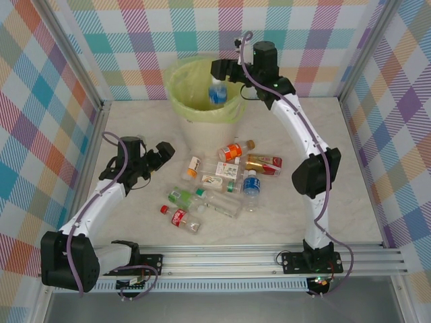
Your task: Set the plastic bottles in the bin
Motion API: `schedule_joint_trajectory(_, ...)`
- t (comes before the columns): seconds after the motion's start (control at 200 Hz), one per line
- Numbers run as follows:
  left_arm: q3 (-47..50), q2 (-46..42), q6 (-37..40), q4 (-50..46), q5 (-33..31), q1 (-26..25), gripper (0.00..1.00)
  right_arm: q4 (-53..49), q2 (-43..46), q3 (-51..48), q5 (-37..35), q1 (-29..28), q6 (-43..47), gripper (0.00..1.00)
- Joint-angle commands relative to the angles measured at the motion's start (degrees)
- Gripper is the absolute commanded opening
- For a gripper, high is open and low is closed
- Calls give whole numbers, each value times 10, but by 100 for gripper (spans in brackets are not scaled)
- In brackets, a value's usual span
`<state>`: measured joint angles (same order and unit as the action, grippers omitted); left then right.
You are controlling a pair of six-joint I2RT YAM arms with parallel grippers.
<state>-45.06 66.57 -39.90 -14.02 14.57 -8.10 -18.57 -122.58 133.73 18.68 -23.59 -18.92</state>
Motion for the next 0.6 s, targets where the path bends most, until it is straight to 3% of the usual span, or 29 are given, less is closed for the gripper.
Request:
schedule_joint_trajectory(0.0,8,-7,-16,-1,11,9,100,-41,-8,20,-55,2,40,77)
schedule_joint_trajectory(0.45,-17,59,-46,36,46,1,100,-141,-21,69,-188,2,83,81)
schedule_joint_trajectory(0.52,-25,59,-47,11,39,-5,100,-152,-12,65,-208,2,85,84)
schedule_joint_trajectory(0.595,-31,36,-49,-58,-10,-12,100,-159,9,43,-217,2,83,89)
